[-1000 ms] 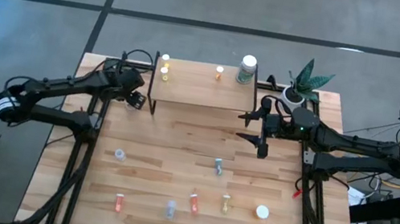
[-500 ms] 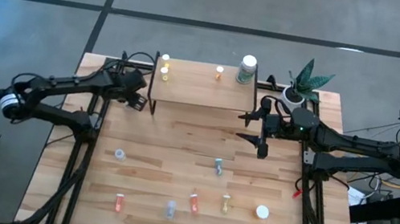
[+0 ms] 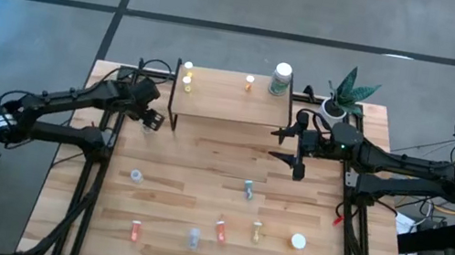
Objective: Pick and place medicine bottles onto shelf by color
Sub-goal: Put the transparent medicine bottle on the shelf
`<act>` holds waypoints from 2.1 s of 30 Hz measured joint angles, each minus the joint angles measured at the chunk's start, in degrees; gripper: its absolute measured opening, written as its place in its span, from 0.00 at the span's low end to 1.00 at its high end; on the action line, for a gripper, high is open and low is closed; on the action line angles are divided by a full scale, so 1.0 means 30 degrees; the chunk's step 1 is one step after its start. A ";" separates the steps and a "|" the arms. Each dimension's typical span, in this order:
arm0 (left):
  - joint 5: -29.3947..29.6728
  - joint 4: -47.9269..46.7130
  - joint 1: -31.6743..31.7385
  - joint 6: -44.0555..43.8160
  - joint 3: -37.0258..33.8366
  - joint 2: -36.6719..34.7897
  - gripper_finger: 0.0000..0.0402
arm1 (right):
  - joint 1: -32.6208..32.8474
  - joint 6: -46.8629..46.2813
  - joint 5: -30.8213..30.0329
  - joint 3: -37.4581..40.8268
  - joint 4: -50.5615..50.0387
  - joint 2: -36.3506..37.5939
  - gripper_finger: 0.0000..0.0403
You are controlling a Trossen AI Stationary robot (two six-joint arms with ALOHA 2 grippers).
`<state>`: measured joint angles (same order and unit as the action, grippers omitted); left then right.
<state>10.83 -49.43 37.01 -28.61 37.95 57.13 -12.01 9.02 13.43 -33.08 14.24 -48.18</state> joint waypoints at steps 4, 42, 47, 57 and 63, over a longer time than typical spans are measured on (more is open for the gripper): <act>-0.0592 -0.1246 0.0000 0.0145 0.0141 -0.0795 0.44 | 0.0000 0.0013 0.0000 0.0000 0.0007 0.0000 0.65; -0.3761 -0.2701 -0.7397 -0.0493 0.3344 -0.2187 0.44 | 0.0000 -0.0199 0.0000 -0.0058 0.0007 0.0007 0.65; -0.4386 -0.1457 -0.8196 -0.0504 0.3344 -0.2079 0.44 | 0.0000 -0.0498 0.0000 -0.0058 0.0062 0.0007 0.65; -0.4995 0.1159 -0.9644 -0.0470 0.3359 -0.1947 0.44 | 0.0007 -0.1051 0.0184 -0.0087 -0.0060 0.0000 0.65; -0.5384 0.2895 -1.0377 -0.0329 0.3361 -0.1723 0.44 | 0.0007 -0.1421 0.0189 -0.0087 -0.0170 -0.0007 0.65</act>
<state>-5.32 -40.74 5.88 -29.60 48.04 51.96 -11.99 4.76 14.00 -33.34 13.73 -48.21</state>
